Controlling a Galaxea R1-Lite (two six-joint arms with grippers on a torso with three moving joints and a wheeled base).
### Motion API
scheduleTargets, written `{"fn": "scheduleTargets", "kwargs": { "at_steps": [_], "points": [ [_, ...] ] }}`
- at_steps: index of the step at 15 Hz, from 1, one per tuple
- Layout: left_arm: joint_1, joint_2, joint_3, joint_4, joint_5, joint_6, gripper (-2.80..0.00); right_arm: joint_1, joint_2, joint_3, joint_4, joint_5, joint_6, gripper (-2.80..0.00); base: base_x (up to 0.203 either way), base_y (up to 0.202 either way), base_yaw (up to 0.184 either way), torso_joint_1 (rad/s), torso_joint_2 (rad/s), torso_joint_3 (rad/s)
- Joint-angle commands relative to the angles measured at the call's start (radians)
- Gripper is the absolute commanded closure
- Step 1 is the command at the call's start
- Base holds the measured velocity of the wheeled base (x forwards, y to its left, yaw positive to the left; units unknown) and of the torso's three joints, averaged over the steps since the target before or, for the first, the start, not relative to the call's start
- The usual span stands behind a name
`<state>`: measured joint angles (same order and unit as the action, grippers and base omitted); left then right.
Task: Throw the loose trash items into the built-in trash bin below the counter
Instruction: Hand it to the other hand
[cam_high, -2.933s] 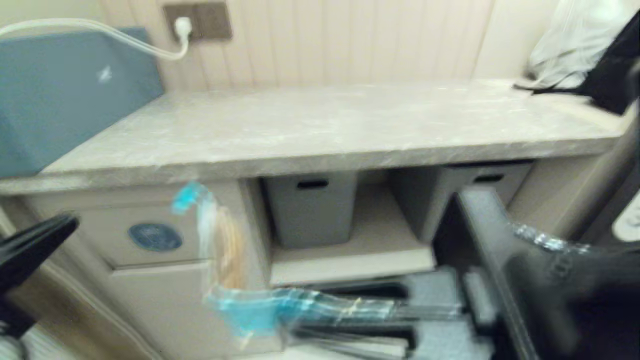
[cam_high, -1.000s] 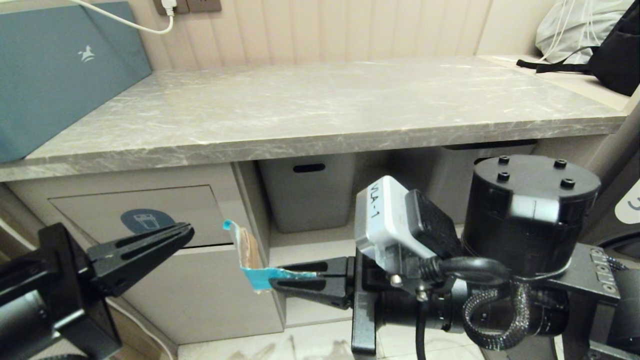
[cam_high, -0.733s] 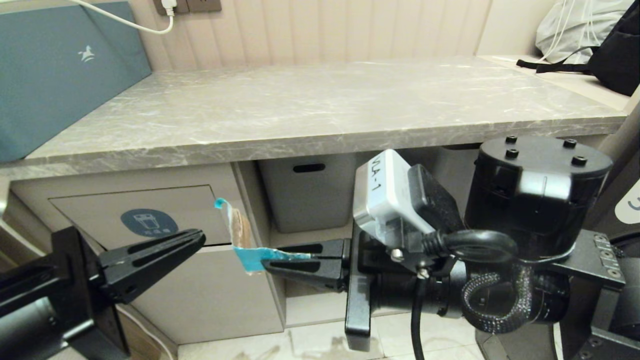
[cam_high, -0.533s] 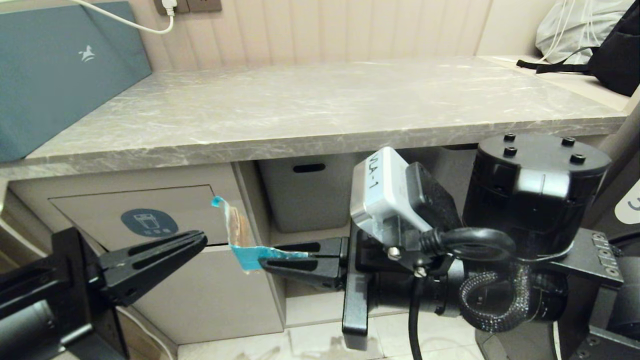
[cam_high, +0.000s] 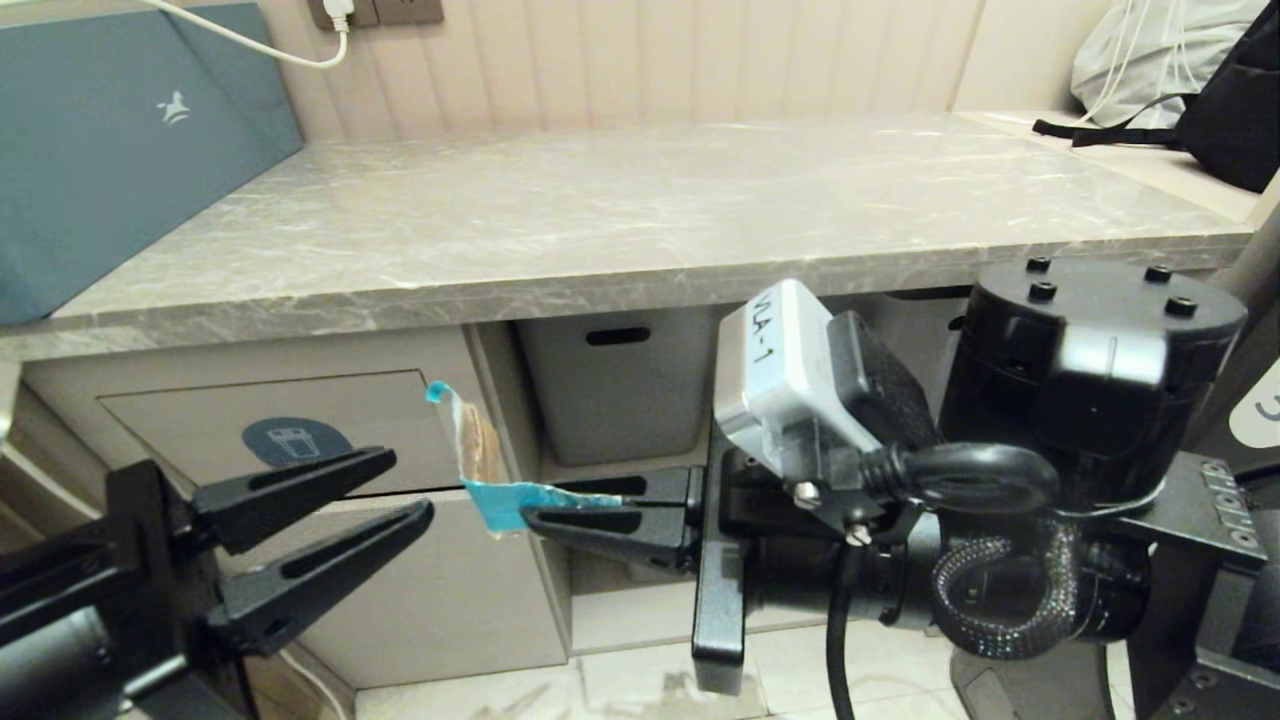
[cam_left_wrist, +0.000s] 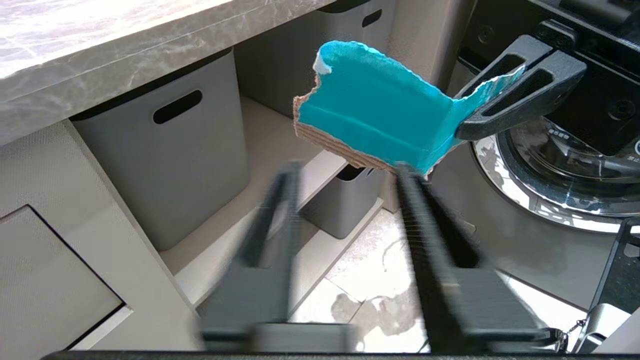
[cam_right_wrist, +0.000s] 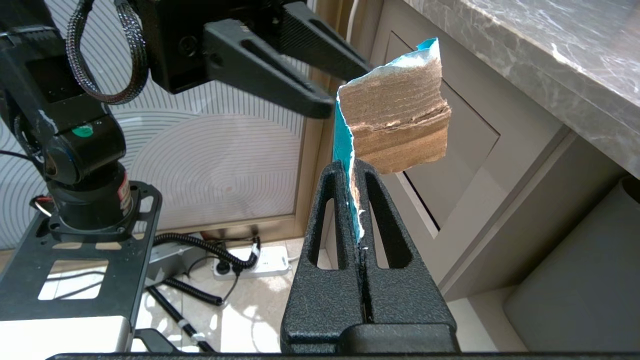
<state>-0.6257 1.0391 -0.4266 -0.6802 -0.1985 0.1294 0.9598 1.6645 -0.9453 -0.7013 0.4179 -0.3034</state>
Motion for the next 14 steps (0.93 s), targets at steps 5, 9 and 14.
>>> {"fn": "scheduleTargets", "kwargs": {
  "at_steps": [5, 9, 14],
  "points": [
    [-0.002, 0.007, -0.023, -0.004, -0.001, 0.026, -2.8, 0.001, -0.002, -0.003, -0.012, 0.002, -0.002, 0.0, 0.0, 0.0, 0.0, 0.0, 0.0, 0.0],
    [-0.026, 0.007, -0.04, -0.004, -0.002, 0.029, -2.8, 0.002, 0.014, -0.009, -0.014, 0.006, -0.002, 0.0, 0.0, 0.0, 0.0, 0.0, 0.0, 0.0],
    [-0.027, 0.04, -0.075, -0.004, 0.002, 0.018, -2.8, 0.011, -0.002, 0.008, -0.018, 0.006, -0.005, 0.0, 0.0, 0.0, 0.0, 0.0, 0.0, 0.0]
  ]
}}
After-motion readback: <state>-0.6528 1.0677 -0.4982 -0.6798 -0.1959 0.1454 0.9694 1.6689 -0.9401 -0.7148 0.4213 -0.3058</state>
